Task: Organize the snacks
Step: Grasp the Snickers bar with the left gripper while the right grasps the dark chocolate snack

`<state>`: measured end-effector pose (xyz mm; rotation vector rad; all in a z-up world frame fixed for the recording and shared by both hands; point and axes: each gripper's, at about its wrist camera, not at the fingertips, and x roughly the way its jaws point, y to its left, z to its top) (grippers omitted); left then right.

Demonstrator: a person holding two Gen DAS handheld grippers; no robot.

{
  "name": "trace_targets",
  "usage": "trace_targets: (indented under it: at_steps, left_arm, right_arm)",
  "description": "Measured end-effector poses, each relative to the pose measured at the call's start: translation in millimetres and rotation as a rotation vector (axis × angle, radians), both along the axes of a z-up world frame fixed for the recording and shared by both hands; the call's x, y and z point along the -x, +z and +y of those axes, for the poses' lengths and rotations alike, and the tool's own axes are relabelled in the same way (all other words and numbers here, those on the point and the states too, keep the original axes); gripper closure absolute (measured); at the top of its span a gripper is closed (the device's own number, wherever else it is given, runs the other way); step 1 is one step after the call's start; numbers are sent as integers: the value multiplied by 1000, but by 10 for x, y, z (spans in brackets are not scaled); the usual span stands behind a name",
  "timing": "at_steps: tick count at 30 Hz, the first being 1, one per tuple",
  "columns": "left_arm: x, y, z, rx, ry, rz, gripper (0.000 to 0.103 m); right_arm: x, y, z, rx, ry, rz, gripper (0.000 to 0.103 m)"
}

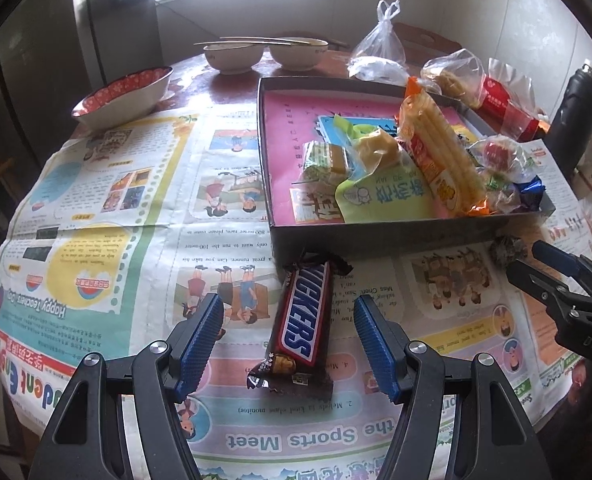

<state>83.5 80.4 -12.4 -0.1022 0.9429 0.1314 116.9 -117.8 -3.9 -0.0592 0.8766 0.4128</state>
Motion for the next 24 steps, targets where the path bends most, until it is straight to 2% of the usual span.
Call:
trace_targets:
  at_steps: [5, 7, 9, 12, 16, 21, 24]
  left_arm:
    - [-16, -19, -26, 7, -11, -6, 35]
    - [-29, -36, -36, 16, -17, -3, 38]
    - [-47, -60, -38, 37, -19, 1, 43]
    - [-53, -60, -62, 30, -24, -5, 49]
    - [-63, -55, -72, 36, -29, -10, 54]
    - [-57, -49, -54, 43, -29, -13, 72]
    - [-47, -42, -24, 79, -34, -15, 73]
  right_arm:
    - [-46, -51, 45, -1, -2, 10, 41]
    - [-62, -50, 56, -3, -3, 8, 45]
    - [-69, -54, 81, -2, 6, 4, 54]
    - [-58, -59, 113, 15, 17, -8, 61]
    - [-31, -61, 129, 25, 27, -17, 65]
    - [12, -43, 141, 31, 40, -24, 66]
    - [45, -26, 149, 27, 52, -28, 66]
